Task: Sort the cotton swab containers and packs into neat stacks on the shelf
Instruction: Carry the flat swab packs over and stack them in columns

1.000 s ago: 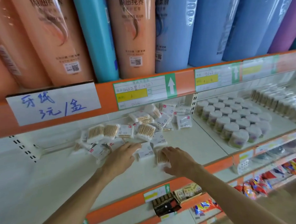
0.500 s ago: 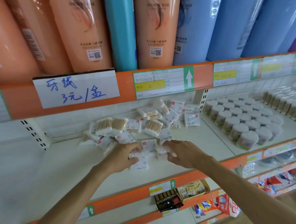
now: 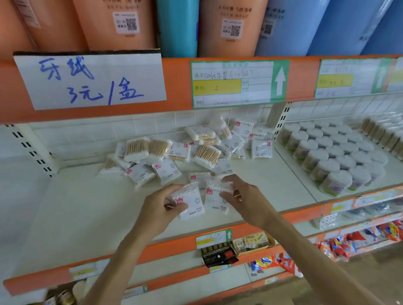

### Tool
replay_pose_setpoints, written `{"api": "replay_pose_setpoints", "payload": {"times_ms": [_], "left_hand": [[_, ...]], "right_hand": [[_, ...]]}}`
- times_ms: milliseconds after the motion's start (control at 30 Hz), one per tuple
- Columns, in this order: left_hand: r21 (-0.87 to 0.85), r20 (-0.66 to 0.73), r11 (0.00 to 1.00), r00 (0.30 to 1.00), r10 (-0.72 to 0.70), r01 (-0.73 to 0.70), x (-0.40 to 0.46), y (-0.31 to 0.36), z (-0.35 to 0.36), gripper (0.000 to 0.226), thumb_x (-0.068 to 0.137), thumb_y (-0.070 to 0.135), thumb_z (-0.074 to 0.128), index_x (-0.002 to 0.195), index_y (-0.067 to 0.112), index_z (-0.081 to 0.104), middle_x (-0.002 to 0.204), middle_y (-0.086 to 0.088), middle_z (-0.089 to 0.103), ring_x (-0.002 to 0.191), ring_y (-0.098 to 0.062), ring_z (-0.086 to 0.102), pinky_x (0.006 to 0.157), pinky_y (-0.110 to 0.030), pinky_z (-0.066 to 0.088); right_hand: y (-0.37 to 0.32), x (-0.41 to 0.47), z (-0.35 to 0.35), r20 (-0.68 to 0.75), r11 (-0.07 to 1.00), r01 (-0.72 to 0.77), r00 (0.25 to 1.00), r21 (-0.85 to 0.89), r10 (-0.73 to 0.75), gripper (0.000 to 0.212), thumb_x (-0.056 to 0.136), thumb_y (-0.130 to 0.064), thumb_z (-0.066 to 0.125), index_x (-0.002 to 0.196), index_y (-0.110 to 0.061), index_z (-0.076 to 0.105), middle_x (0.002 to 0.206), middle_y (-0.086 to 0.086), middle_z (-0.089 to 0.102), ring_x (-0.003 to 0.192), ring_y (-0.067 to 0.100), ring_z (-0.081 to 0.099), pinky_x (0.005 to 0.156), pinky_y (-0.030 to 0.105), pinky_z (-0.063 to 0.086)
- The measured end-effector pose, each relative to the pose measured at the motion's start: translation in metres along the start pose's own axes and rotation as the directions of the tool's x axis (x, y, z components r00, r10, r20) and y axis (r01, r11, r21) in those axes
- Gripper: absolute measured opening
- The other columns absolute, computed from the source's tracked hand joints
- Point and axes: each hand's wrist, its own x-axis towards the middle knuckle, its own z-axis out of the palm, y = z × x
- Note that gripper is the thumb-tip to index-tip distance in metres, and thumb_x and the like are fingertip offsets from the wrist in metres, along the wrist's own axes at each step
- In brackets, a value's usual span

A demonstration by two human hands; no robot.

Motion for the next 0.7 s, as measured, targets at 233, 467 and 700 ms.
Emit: {"api": "replay_pose_setpoints", "payload": {"times_ms": [233,467,700], "left_hand": [[-0.073,0.028,0.997,0.999,-0.035,0.037,-0.02,-0.006,0.012,0.032,0.089,0.017,0.075,0.115,0.031,0.066,0.103,0.006,0.072,0.07,-0.006,0.065,0.075,-0.029,0.054],[-0.094,0.113,0.995,0.994,-0.013,0.024,-0.019,0.01,0.017,0.028,0.092,0.017,0.071,0.113,0.035,0.069,0.113,0.022,0.068,0.088,-0.012,0.07,0.085,-0.026,0.053],[-0.058,0.069,0.998,0.997,-0.027,0.031,-0.028,0.022,0.022,0.026,0.092,0.017,0.072,0.114,0.03,0.069,0.112,0.028,0.066,0.084,-0.01,0.069,0.079,-0.018,0.052]], "right_hand": [[0.004,-0.017,0.001,0.008,0.989,-0.059,0.998,0.133,0.058,0.028,0.098,-0.024,0.064,0.125,-0.029,0.066,0.111,-0.013,0.064,0.084,-0.009,0.065,0.07,0.004,0.045],[0.014,-0.034,-0.007,-0.064,0.973,-0.102,0.991,0.205,0.118,0.022,0.096,-0.022,0.067,0.117,-0.029,0.066,0.106,-0.013,0.07,0.086,-0.005,0.068,0.067,0.01,0.051],[0.024,-0.03,-0.011,-0.017,0.977,-0.061,0.998,0.205,0.065,0.021,0.097,-0.025,0.066,0.117,-0.029,0.066,0.109,-0.015,0.069,0.087,-0.001,0.069,0.068,0.011,0.051]]}}
